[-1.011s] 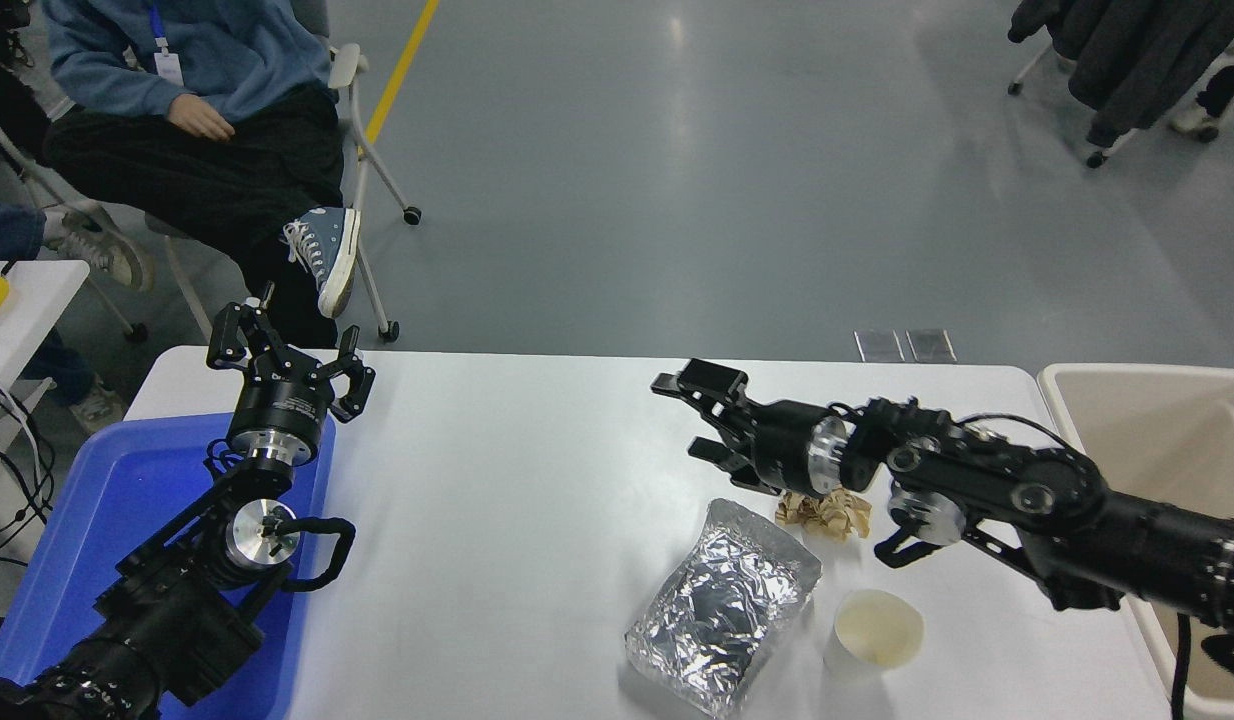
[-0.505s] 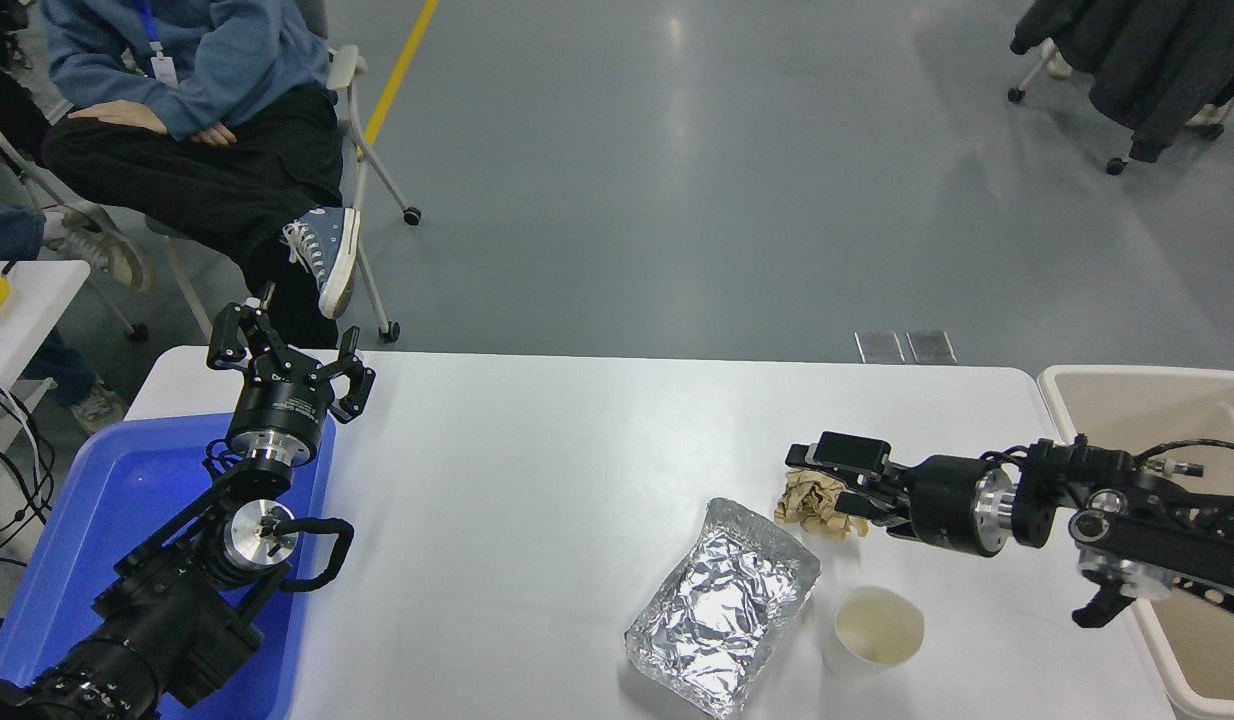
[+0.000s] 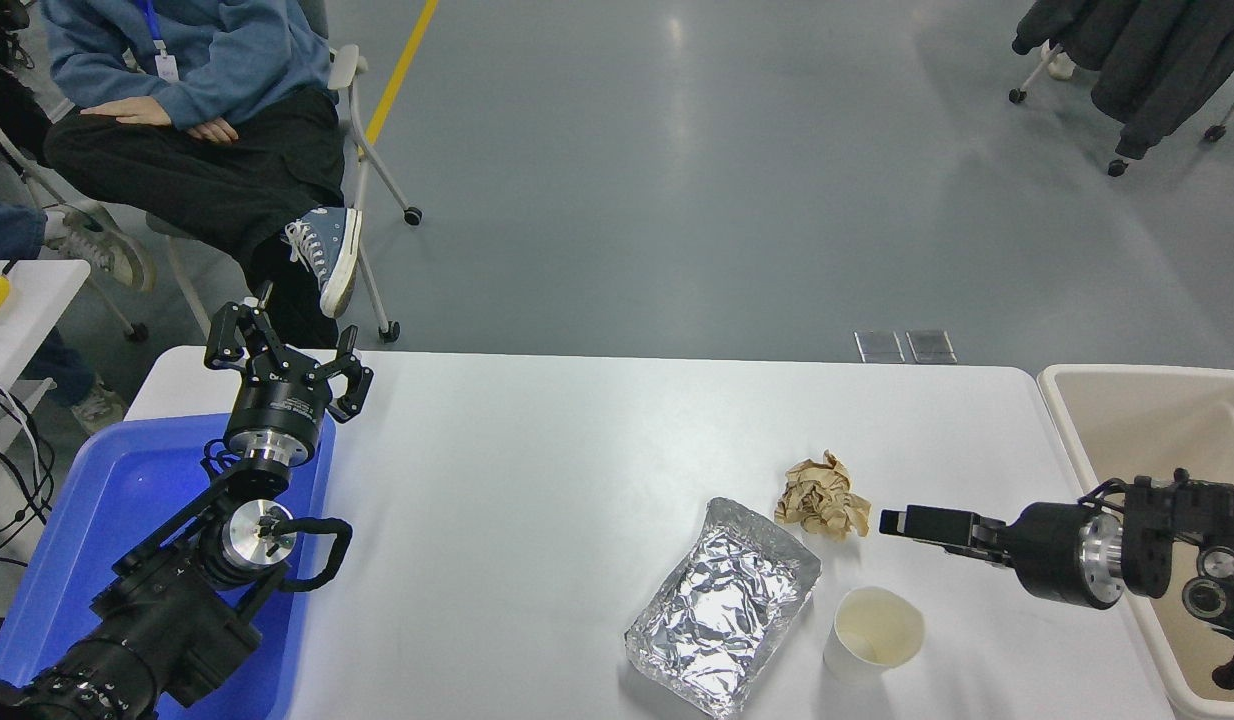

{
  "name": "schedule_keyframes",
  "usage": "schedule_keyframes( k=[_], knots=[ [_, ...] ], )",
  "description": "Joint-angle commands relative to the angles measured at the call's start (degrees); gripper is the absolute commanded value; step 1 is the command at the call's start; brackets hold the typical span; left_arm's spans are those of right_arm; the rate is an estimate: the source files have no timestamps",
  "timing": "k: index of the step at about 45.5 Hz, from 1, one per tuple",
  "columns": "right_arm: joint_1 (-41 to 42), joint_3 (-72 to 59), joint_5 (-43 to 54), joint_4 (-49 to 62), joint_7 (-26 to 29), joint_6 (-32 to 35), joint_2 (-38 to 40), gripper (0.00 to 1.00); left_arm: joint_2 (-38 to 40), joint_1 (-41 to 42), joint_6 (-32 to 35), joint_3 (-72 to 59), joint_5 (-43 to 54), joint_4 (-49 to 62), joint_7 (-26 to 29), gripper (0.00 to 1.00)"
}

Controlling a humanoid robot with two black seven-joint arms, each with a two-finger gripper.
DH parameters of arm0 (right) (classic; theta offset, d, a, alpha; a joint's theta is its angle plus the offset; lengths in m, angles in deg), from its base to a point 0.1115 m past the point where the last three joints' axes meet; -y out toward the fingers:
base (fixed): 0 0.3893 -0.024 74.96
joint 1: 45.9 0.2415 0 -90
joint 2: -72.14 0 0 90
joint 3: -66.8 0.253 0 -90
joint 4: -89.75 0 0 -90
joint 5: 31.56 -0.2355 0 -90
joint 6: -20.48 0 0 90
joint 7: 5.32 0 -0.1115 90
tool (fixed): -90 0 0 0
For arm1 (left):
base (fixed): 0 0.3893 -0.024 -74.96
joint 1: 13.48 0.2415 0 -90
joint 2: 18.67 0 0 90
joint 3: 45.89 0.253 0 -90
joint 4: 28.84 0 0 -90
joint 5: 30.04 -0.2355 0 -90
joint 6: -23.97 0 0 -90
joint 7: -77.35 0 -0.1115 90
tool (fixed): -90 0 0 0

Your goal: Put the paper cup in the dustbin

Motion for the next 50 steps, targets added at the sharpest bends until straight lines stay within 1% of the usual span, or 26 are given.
schedule_keyframes(
  k=[1, 9, 20, 36, 42, 50],
  knots=[
    [-2.2, -1.0, 3.7, -0.5, -0.1, -2.0, 0.5, 1.00, 0.0, 0.0, 0.0, 0.0, 0.0, 0.0, 0.0, 1.00],
    [-3.1, -1.0, 5.6, 0.4, -0.1, -4.2, 0.3, 1.00, 0.0, 0.1, 0.0, 0.0, 0.0, 0.0, 0.0, 1.00],
    [-6.6, -0.9, 7.1, 1.0, -0.2, -7.5, 0.3, 1.00, 0.0, 0.1, 0.0, 0.0, 0.0, 0.0, 0.0, 1.00],
    [-7.5, 0.3, 6.3, -1.4, -0.4, -8.0, 0.9, 1.00, 0.0, 0.1, 0.0, 0.0, 0.0, 0.0, 0.0, 1.00],
    [-8.1, 0.7, 5.7, -4.9, -0.4, -8.1, 1.7, 1.00, 0.0, 0.0, 0.0, 0.0, 0.0, 0.0, 0.0, 1.00],
    [-8.6, 1.0, 5.2, -5.2, -0.5, -8.1, 1.9, 1.00, 0.0, 0.1, 0.0, 0.0, 0.0, 0.0, 0.0, 1.00]
  ],
)
